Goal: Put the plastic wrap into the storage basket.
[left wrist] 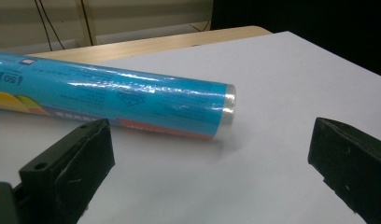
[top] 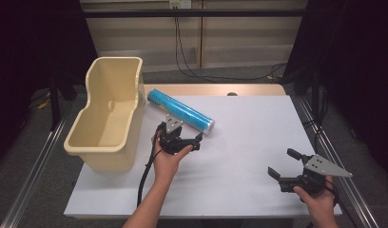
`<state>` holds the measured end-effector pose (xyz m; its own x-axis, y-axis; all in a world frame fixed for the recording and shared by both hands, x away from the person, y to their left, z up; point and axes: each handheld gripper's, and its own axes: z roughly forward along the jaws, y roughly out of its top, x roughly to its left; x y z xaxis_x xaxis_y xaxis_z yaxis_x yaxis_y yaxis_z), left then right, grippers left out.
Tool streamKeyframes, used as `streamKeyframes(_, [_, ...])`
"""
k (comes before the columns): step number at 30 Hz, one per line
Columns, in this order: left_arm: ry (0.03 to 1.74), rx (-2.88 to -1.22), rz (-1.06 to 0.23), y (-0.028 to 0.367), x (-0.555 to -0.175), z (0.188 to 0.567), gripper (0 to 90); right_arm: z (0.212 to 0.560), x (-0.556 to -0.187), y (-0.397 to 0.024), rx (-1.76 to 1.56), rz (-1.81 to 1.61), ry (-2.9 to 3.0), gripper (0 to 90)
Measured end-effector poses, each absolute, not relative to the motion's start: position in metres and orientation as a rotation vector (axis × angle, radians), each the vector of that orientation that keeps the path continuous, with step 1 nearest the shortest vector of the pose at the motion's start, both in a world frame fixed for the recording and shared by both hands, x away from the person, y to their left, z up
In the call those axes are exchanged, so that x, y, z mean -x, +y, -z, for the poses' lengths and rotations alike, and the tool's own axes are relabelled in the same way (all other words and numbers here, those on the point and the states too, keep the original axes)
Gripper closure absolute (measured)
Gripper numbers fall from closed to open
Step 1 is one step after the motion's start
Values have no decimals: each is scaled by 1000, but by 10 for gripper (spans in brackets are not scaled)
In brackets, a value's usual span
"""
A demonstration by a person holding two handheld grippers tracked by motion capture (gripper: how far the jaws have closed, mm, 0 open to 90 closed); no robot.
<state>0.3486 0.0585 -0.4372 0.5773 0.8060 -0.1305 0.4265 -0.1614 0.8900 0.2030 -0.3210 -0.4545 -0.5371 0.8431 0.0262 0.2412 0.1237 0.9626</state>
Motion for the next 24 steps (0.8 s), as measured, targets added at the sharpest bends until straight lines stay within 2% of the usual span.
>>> streamKeyframes(4, [1023,-1810,-475,50,-355,437,0,455,-203,-321,-1048,-1437,1861,7])
streamKeyframes(11, [1139,-1810,-505,29,-374,442,0,455,-203,-321,-1047,-1431,1861,9])
streamKeyframes(18, [1173,-1830,-517,12,-389,445,0,456,-204,-322,-1055,-1431,1867,10])
streamKeyframes(24, [1158,-1877,-586,-2,-396,453,0,457,-204,-322,-1056,-1434,1870,10])
